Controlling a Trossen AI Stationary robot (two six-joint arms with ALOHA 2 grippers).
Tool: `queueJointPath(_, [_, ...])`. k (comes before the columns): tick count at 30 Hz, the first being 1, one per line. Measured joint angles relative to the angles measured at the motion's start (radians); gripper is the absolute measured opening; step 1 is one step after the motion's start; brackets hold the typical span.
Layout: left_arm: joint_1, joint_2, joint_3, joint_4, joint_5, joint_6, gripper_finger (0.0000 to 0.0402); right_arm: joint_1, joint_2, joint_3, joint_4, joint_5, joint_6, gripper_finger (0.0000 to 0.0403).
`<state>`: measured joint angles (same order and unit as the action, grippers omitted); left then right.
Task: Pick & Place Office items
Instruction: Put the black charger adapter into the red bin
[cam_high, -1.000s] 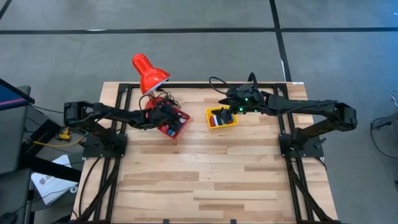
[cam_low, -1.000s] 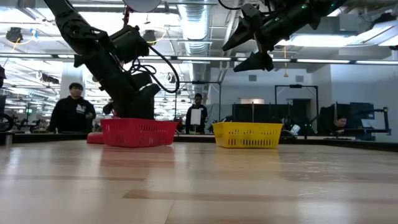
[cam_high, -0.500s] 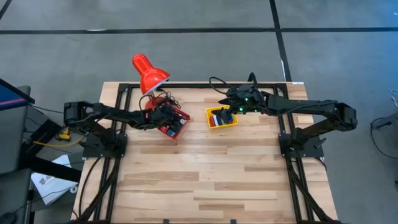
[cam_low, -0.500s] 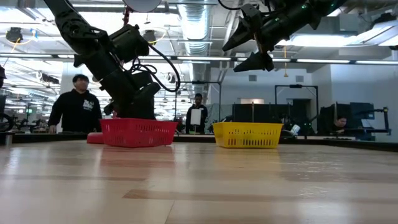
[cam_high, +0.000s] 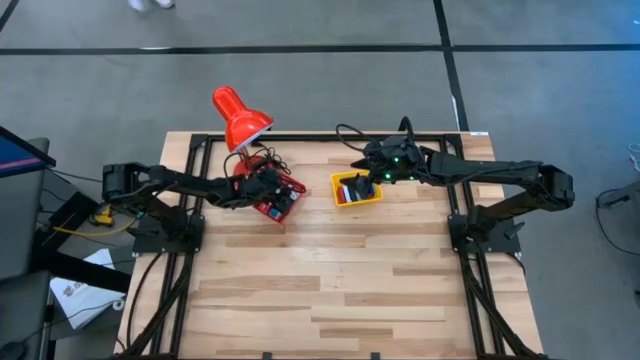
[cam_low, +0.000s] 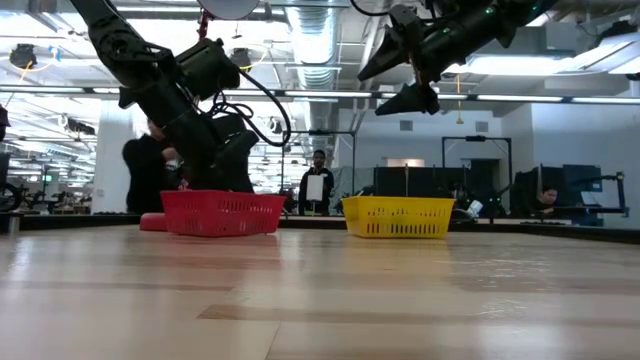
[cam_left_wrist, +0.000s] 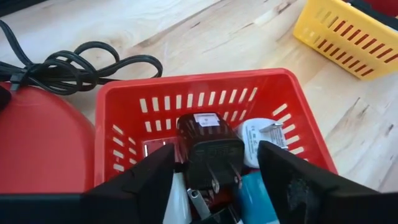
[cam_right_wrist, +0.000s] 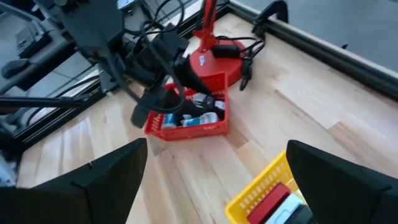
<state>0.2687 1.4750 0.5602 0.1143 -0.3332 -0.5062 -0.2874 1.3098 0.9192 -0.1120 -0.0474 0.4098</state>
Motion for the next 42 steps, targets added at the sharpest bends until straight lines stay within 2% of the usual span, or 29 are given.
queueJointPath(7, [0.000, -0.084, -0.001, 0.009, 0.007, 0.014, 0.0249, 0.000, -0.002, 0.000, 0.004, -0.034, 0.000, 0.0376])
queueJointPath(16, [0.000, -0.211, 0.000, -0.056, -0.025, 0.020, 0.0246, -0.001, -0.030, 0.002, 0.046, -0.033, -0.025, 0.0376])
queueJointPath(28, [0.000, -0.179, -0.002, -0.184, -0.038, -0.003, 0.0251, -0.002, -0.029, 0.002, 0.042, -0.032, -0.025, 0.0376])
queueJointPath(32, [0.002, -0.136, -0.001, -0.144, -0.085, -0.050, 0.0251, -0.002, -0.029, 0.001, 0.042, -0.031, -0.025, 0.0376])
queueJointPath(42, [0.002, -0.033, -0.001, -0.111, -0.059, -0.053, 0.0251, -0.003, -0.029, 0.000, 0.037, -0.031, -0.026, 0.0376])
